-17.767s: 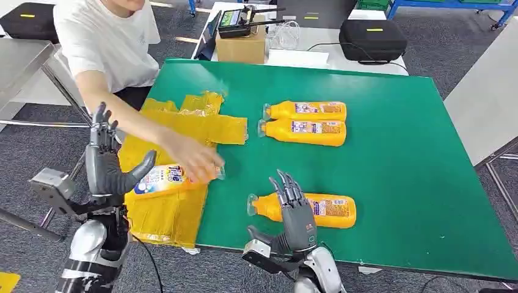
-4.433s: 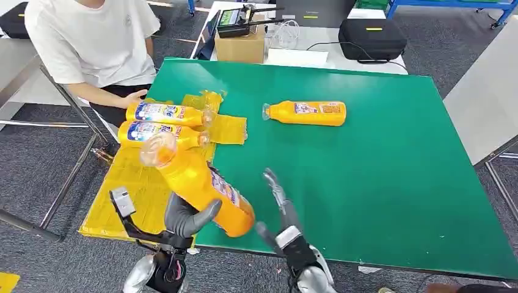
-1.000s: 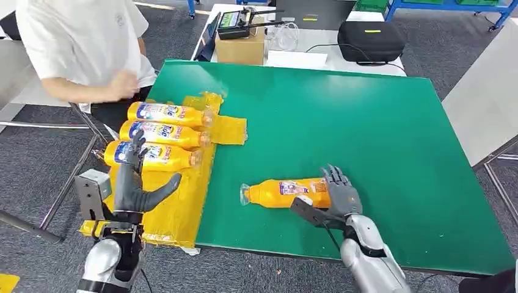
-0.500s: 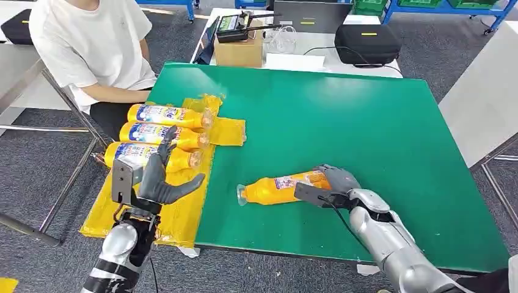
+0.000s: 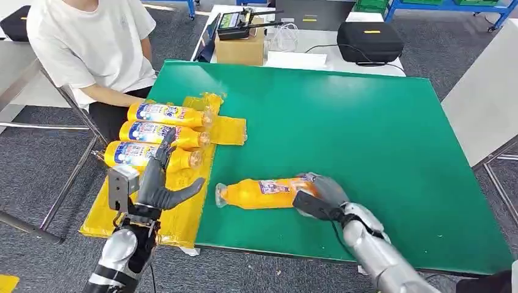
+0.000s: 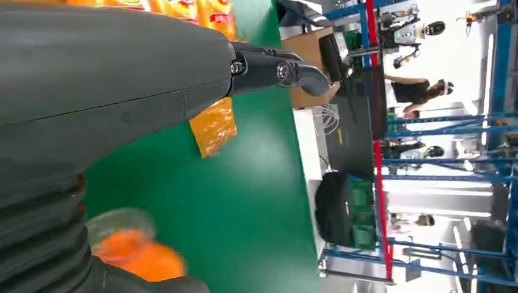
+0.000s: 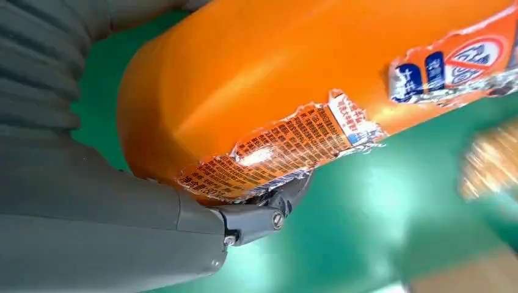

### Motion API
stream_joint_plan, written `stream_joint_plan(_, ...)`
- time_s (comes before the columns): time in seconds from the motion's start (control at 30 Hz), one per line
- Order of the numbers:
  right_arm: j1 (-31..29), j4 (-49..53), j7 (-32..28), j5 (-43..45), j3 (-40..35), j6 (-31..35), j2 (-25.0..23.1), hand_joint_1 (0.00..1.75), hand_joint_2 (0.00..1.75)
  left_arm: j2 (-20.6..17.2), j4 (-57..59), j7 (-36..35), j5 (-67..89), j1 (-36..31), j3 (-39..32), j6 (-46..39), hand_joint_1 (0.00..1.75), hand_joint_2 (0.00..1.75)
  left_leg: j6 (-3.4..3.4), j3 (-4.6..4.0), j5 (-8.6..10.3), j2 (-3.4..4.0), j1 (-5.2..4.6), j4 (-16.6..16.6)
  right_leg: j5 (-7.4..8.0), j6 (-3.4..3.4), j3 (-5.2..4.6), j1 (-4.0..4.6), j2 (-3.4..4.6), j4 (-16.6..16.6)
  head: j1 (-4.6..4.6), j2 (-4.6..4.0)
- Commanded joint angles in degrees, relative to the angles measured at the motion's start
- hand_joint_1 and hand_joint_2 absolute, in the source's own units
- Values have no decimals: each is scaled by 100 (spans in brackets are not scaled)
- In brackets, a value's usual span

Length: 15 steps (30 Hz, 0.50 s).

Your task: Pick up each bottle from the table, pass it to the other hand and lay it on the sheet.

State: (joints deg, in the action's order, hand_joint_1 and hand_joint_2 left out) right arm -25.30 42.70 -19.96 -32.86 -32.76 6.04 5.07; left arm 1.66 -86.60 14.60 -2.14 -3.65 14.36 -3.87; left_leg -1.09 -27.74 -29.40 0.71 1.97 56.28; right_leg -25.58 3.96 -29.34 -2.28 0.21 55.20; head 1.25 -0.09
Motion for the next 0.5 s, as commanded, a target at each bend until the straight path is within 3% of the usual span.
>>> stream_joint_plan(0.03, 1365, 2636, -468, 1249, 1539, 448, -673, 175, 175, 289, -299, 173, -808, 679, 132, -119, 0, 175, 13, -9, -8, 3, 1, -9, -6, -22, -13, 5, 5, -6, 2, 0)
stream_joint_plan(0.17, 1717, 3174, -814, 1805, 1816, 924, -961, 175, 175, 563, -161, 201, -1502, 900, 323, -315, 0, 175, 15, -37, -5, -8, -1, -7, -7, -22, -38, 3, -7, -6, 0, 0)
stream_joint_plan(0.23, 1779, 3249, -860, 1858, 1831, 1075, -959, 175, 175, 545, -52, 270, -1601, 933, 462, -401, 0, 175, 13, -50, -2, -13, -6, -7, -6, -16, -48, -2, -15, -6, 0, 0)
stream_joint_plan(0.3, 1809, 3263, -911, 2036, 1938, 1207, -1010, 175, 175, 281, -25, 300, -1582, 958, 835, -196, 0, 175, 21, -34, -4, -15, -3, -18, -7, -31, -32, 4, -15, -19, 0, 0)
stream_joint_plan(0.5, 1786, 3247, -912, 2046, 1941, 1201, -1004, 175, 175, 245, -45, 333, -1578, 994, 852, -183, 0, 175, 16, -41, -1, -8, -3, -14, -3, -28, -44, 3, -10, -14, 0, 0)
